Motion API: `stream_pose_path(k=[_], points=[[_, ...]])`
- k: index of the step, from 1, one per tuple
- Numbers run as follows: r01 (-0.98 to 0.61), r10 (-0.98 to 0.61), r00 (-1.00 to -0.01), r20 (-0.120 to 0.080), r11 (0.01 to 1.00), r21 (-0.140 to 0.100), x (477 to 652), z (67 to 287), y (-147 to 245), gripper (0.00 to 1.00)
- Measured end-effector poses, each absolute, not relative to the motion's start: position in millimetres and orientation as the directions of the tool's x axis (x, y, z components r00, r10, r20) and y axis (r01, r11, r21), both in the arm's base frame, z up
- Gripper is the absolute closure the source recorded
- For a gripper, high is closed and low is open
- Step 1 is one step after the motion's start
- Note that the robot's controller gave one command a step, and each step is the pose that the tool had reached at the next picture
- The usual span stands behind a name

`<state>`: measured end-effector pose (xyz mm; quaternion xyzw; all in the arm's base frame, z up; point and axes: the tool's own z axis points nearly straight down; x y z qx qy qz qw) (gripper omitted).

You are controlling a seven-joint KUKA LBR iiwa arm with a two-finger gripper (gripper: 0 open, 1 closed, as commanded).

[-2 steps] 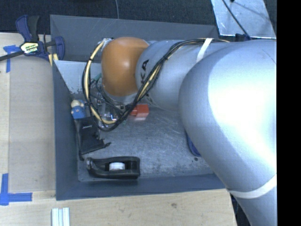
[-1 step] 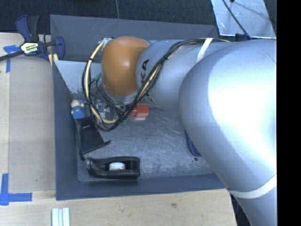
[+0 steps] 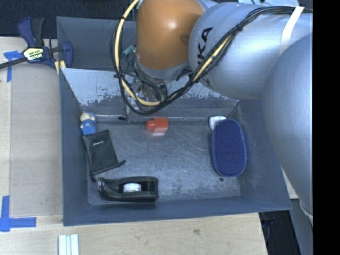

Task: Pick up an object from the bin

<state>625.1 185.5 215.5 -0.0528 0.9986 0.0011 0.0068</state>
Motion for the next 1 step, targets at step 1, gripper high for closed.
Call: stream_pose_path(k=[1], points=[[-0.087,-0.087,-0.996,0.001,0.996,0.002,606.8,168.1,245.0,1.00]])
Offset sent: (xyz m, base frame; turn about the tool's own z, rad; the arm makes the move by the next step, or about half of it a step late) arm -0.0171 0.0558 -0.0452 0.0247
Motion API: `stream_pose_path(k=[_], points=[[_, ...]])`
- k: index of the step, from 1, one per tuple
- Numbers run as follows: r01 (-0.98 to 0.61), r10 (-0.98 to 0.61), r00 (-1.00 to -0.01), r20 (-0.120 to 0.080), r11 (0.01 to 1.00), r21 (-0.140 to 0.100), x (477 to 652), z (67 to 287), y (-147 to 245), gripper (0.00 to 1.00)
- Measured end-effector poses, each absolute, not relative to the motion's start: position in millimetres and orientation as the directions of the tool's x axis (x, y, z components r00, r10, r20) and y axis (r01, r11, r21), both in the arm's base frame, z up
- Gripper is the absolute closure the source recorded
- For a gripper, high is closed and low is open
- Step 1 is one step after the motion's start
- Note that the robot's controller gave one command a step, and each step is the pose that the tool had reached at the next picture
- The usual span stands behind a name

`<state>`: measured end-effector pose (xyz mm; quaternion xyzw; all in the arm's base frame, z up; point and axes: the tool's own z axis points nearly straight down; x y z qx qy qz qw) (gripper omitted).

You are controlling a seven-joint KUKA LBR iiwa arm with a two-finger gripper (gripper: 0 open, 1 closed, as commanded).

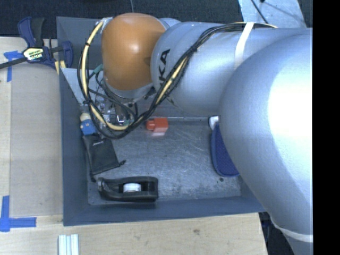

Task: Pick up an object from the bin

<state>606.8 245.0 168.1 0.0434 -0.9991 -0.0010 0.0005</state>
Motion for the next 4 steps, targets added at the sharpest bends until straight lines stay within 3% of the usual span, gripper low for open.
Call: stream_pose_path(k=[1,2,3,4], points=[[-0.106,-0.106,-0.994,-0.014,0.994,0.003,616.7,331.2,245.3,1.00],[-0.107,-0.107,-0.994,-0.004,0.994,0.001,615.5,325.2,244.9,0.00],[-0.091,-0.091,-0.996,0.007,0.996,-0.003,581.5,226.2,185.1,0.00],[-0.210,-0.210,-0.978,0.005,0.978,0.000,568.0,72.1,216.8,0.00]])
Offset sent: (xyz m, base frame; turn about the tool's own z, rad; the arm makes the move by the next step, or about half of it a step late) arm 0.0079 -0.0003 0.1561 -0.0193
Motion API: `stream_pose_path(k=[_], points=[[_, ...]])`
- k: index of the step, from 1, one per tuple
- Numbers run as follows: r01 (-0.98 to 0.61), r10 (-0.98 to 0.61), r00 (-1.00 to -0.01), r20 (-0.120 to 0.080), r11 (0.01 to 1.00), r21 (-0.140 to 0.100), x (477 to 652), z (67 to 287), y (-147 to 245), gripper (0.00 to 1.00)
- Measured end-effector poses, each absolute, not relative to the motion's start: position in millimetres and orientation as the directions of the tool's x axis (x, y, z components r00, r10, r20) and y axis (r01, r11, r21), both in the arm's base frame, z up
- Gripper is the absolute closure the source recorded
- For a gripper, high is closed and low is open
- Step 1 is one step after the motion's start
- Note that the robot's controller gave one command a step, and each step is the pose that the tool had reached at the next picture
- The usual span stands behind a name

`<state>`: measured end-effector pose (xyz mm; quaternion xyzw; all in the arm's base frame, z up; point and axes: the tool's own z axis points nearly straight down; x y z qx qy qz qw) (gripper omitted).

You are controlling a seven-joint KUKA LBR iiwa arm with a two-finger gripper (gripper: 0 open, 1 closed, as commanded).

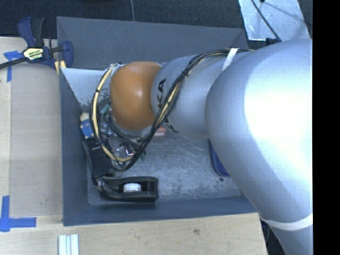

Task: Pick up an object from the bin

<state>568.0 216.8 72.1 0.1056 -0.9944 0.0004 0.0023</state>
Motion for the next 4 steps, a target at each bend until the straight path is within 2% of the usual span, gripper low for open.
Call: stream_pose_path(k=[1,2,3,4], points=[[-0.207,-0.207,-0.978,-0.003,0.978,0.001,570.6,77.3,216.6,1.00],[-0.216,-0.216,-0.976,-0.012,0.976,0.002,544.9,199.8,232.8,1.00],[-0.468,-0.468,-0.884,0.003,0.884,0.001,564.7,79.5,196.6,1.00],[-0.509,-0.509,-0.861,-0.001,0.861,0.001,494.0,125.0,211.1,1.00]])
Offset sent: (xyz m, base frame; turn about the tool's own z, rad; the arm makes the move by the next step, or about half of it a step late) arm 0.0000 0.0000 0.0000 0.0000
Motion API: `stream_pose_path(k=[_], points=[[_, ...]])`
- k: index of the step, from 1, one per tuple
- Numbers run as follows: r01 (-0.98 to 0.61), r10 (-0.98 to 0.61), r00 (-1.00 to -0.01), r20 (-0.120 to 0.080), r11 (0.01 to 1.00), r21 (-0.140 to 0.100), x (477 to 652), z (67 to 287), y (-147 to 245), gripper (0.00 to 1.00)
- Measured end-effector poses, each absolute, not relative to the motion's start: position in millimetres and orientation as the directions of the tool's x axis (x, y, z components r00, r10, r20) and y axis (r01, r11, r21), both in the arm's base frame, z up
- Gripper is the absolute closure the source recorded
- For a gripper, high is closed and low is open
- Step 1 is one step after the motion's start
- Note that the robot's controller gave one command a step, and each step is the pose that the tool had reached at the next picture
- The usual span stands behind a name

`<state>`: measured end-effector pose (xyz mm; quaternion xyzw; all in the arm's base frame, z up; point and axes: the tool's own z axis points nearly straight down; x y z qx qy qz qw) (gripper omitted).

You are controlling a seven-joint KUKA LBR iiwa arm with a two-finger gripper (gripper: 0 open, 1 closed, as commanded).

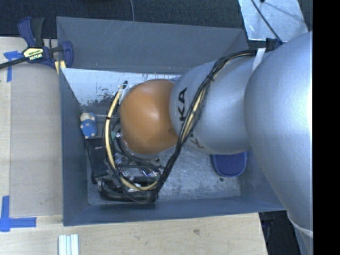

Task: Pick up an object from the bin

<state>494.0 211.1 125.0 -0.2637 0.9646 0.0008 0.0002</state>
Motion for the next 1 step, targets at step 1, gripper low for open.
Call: stream_pose_path(k=[1], points=[[-0.582,-0.582,-0.813,-0.005,0.813,-0.001,492.6,141.5,193.8,1.00]])
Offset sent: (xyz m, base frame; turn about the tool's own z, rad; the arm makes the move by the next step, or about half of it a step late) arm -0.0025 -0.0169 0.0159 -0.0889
